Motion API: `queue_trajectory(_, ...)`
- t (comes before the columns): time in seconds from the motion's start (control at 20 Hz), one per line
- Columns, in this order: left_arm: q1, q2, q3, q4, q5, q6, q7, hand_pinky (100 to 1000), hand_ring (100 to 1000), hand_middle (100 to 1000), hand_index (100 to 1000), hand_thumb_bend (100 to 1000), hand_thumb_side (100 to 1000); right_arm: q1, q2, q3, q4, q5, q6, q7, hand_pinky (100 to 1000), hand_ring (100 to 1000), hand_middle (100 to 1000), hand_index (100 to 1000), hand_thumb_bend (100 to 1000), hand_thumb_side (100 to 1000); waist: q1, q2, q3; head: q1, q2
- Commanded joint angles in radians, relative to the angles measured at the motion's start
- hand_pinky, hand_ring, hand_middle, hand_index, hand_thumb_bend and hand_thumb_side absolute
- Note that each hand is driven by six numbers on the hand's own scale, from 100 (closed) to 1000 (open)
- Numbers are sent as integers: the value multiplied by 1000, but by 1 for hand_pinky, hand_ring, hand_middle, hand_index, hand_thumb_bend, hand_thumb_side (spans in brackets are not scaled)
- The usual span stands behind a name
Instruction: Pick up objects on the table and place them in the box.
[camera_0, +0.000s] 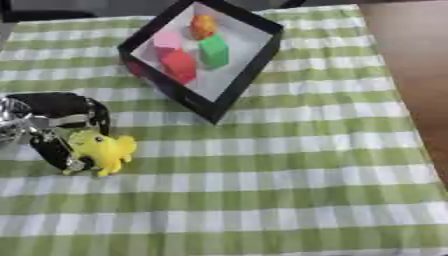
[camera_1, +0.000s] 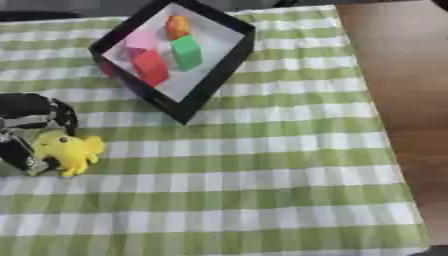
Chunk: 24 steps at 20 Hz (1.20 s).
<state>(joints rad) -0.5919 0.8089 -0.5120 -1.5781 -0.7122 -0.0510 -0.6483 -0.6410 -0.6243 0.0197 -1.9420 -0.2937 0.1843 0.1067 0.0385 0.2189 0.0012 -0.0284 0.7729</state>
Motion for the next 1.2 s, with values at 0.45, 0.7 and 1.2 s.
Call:
queue_trajectory(0.45,10,27,61,-75,-7,1,70,678,659,659,517,295,100,-4,-15,-15,-2,7,-2,1,915,672,664,785,100,288,-8,-17,6,1,-3)
queue_trajectory(0.7,18,80,105,-182,61,24,46,680,655,653,502,300,100,1,-21,-16,-1,8,-2,-1,915,671,664,785,100,289,-1,-21,10,-11,-3)
queue_trajectory(1.2,-30,173,182,-341,181,75,32,679,649,652,500,307,100,2,-31,-16,0,9,-4,-2,914,671,663,785,100,288,7,-23,10,-39,-3)
